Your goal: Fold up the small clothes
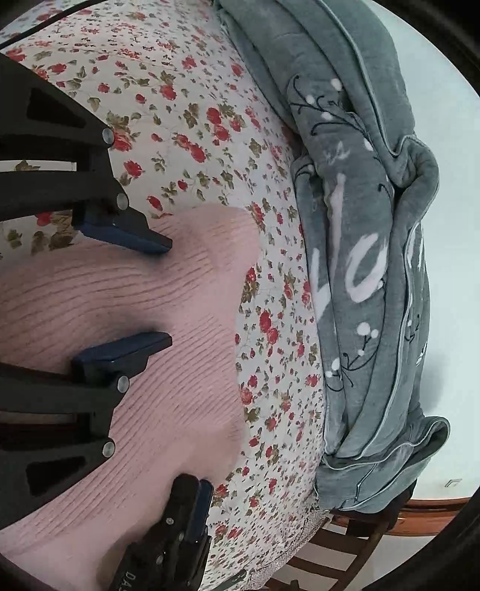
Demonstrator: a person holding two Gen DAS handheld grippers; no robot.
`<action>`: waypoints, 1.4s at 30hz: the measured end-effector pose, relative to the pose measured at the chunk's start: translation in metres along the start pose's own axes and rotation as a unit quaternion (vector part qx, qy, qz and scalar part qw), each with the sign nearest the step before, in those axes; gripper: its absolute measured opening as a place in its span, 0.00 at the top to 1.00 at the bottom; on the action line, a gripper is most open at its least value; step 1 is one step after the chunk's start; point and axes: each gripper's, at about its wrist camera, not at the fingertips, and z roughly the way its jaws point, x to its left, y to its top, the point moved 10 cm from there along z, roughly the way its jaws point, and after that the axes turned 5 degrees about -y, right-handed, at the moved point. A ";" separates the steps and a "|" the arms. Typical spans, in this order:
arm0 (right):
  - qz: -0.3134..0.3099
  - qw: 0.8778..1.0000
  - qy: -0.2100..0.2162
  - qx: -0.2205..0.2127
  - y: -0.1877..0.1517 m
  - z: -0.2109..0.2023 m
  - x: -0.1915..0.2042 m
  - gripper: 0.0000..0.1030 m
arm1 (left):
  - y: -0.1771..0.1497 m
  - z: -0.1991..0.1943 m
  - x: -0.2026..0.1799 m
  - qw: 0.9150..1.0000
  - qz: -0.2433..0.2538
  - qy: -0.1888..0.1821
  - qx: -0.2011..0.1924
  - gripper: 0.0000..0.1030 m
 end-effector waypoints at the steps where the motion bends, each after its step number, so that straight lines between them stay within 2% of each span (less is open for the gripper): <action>1: -0.001 1.000 -0.001 -0.002 0.001 0.000 0.001 0.74 | 0.000 -0.001 0.000 1.000 0.000 0.001 -0.002 0.56; 6: -0.004 1.000 -0.007 -0.005 0.001 0.003 0.001 0.74 | -0.004 -0.001 0.003 1.000 -0.003 0.018 -0.008 0.47; 10: -0.003 1.000 -0.007 -0.004 0.000 0.003 0.001 0.74 | -0.005 0.004 0.009 1.000 -0.018 0.015 -0.003 0.39; 16: -0.007 1.000 -0.012 -0.005 0.000 0.003 0.002 0.73 | -0.008 0.007 0.013 0.999 -0.035 0.006 0.000 0.37; 21: 0.000 1.000 -0.004 -0.003 0.000 0.000 0.002 0.71 | -0.008 -0.007 0.008 0.999 -0.027 0.016 -0.006 0.37; 24: 0.009 1.000 0.002 -0.007 0.004 -0.018 0.001 0.70 | -0.015 -0.036 -0.014 1.000 0.005 0.014 -0.019 0.38; 25: 0.007 1.000 -0.003 -0.023 0.005 -0.033 0.004 0.70 | -0.019 -0.047 -0.024 0.999 0.016 0.011 -0.026 0.38; 27: -0.005 0.999 0.013 -0.047 0.001 -0.057 0.017 0.70 | -0.026 -0.067 -0.046 0.999 0.037 0.000 -0.037 0.37; 29: -0.037 0.996 0.044 -0.064 -0.012 -0.083 0.041 0.69 | -0.032 -0.082 -0.060 0.998 0.049 0.004 -0.044 0.37; 31: -0.076 0.993 0.056 -0.076 -0.029 -0.098 0.062 0.69 | -0.043 -0.093 -0.073 0.998 0.046 0.000 -0.040 0.37; 33: -0.129 0.988 0.033 -0.079 -0.052 -0.102 0.076 0.69 | -0.053 -0.099 -0.075 0.999 0.028 0.005 -0.041 0.37; 35: -0.148 0.987 -0.004 -0.060 -0.071 -0.090 0.071 0.70 | -0.064 -0.101 -0.075 0.999 0.004 -0.002 -0.035 0.36; 36: -0.146 0.988 -0.019 -0.049 -0.079 -0.084 0.066 0.70 | -0.070 -0.102 -0.075 0.999 -0.007 -0.009 -0.031 0.34; 38: -0.124 0.991 -0.020 -0.055 -0.084 -0.088 0.056 0.71 | -0.080 -0.107 -0.076 1.000 -0.012 -0.005 -0.028 0.33; 40: -0.107 0.993 -0.035 -0.046 -0.084 -0.093 0.050 0.78 | -0.091 -0.110 -0.076 1.000 -0.011 0.005 -0.019 0.33; 42: -0.091 0.994 -0.048 -0.037 -0.084 -0.102 0.046 0.82 | -0.101 -0.115 -0.074 0.999 -0.037 -0.001 -0.009 0.33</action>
